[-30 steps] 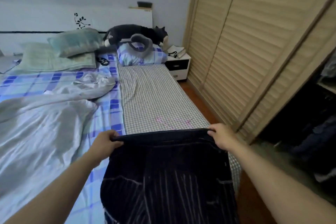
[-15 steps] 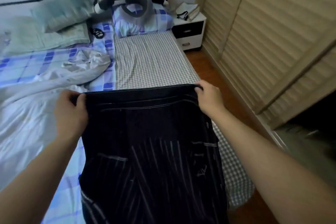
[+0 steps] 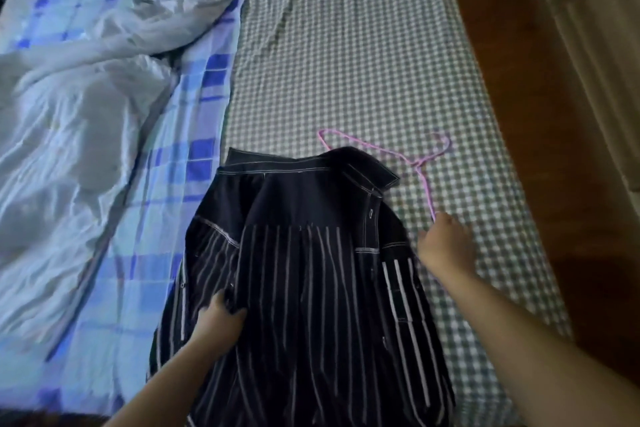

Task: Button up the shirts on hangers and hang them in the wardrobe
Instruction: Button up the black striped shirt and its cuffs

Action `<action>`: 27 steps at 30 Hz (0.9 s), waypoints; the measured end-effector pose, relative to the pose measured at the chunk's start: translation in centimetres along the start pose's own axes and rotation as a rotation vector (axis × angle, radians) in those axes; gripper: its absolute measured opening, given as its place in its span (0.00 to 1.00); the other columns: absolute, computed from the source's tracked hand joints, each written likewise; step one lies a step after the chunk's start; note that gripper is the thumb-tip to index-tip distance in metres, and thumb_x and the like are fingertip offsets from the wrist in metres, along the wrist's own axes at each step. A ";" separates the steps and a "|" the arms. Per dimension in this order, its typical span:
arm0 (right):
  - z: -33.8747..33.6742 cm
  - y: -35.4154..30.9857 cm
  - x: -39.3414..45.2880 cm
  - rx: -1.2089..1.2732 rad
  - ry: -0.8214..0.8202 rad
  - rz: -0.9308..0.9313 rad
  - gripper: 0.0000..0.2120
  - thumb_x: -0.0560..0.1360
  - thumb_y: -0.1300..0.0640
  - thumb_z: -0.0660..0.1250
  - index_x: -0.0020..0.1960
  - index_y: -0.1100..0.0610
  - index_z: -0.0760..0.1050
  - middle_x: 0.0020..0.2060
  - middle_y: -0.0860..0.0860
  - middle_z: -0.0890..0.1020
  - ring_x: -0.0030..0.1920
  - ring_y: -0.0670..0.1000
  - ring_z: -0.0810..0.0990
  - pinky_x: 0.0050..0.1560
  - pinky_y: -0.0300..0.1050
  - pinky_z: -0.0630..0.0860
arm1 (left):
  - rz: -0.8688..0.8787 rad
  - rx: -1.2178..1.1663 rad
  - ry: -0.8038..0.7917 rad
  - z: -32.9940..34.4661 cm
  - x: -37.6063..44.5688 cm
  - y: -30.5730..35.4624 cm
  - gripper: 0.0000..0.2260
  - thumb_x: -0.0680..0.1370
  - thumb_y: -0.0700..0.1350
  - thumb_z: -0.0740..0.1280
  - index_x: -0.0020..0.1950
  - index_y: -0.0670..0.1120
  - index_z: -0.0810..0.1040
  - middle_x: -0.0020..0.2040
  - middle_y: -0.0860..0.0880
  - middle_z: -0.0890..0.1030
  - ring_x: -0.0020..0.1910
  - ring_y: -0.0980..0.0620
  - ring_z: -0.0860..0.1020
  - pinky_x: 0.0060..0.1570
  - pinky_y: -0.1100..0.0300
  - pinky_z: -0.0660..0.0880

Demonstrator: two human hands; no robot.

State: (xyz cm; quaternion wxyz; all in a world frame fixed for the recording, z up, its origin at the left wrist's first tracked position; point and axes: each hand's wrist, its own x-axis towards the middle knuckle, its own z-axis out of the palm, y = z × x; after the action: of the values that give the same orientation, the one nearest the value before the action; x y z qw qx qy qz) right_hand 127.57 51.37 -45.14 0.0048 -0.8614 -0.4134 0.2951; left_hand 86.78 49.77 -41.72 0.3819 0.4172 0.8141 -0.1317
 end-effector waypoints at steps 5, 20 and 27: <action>-1.0 -0.4 0.2 0.292 0.295 0.106 0.09 0.85 0.61 0.56 0.56 0.61 0.74 0.45 0.57 0.78 0.37 0.54 0.73 0.31 0.43 0.64 | -0.009 -0.049 0.218 -0.3 2.7 1.4 0.25 0.84 0.60 0.59 0.77 0.49 0.68 0.73 0.33 0.65 0.71 0.34 0.67 0.70 0.44 0.65; 0.8 -7.9 -12.0 0.610 0.072 -0.235 0.15 0.86 0.55 0.54 0.48 0.40 0.72 0.43 0.50 0.82 0.32 0.50 0.84 0.32 0.57 0.82 | -0.059 -0.091 0.422 -8.7 11.7 -5.1 0.15 0.83 0.48 0.61 0.64 0.40 0.72 0.67 0.33 0.72 0.68 0.33 0.69 0.65 0.41 0.67; 0.4 -4.4 -16.3 0.396 -0.113 -0.198 0.13 0.85 0.56 0.57 0.51 0.43 0.77 0.34 0.55 0.80 0.28 0.50 0.80 0.28 0.43 0.75 | 0.153 -0.615 0.610 -17.1 3.8 -7.6 0.09 0.81 0.45 0.59 0.54 0.41 0.75 0.53 0.37 0.80 0.57 0.36 0.78 0.57 0.44 0.72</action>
State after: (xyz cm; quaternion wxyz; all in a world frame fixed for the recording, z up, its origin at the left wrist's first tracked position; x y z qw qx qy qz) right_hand 116.36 42.54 -36.17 0.1796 -0.7808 -0.4296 0.4165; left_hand 70.74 56.36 -33.78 0.2391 0.3628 0.8578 0.2747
